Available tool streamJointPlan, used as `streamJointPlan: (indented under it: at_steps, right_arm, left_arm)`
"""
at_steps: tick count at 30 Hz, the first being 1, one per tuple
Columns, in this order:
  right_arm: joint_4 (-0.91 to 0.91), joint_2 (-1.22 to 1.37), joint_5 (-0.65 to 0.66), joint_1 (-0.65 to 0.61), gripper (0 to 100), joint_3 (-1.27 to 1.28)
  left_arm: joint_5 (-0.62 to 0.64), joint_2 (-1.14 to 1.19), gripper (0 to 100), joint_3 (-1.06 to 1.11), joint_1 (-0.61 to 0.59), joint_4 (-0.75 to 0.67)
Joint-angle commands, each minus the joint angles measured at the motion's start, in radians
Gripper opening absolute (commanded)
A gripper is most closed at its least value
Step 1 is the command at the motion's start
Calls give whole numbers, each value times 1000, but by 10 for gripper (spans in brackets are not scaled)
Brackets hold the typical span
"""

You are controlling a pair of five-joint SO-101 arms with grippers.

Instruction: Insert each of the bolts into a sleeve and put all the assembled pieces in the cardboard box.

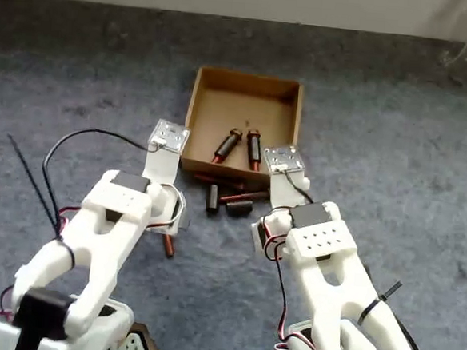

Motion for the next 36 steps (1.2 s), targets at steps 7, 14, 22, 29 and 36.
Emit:
streamJointPlan:
  at_steps: [7,14,22,29,36]
  right_arm:
    - [-13,-41,5,10,6,2]
    - [-13,-41,5,10,6,4]
    - [-13,-41,5,10,6,4]
    - [-13,-41,5,10,6,4]
    - [-13,-41,6,10,6,4]
  left_arm:
    - [12,142,116,-127,8,-21]
    - [5,140,16,-166,16,-15]
    - [-77,116,3,-435,4,276]
    - [-296,-8,3,-538,-180,470]
    - [-440,22,3,-259,-343,292]
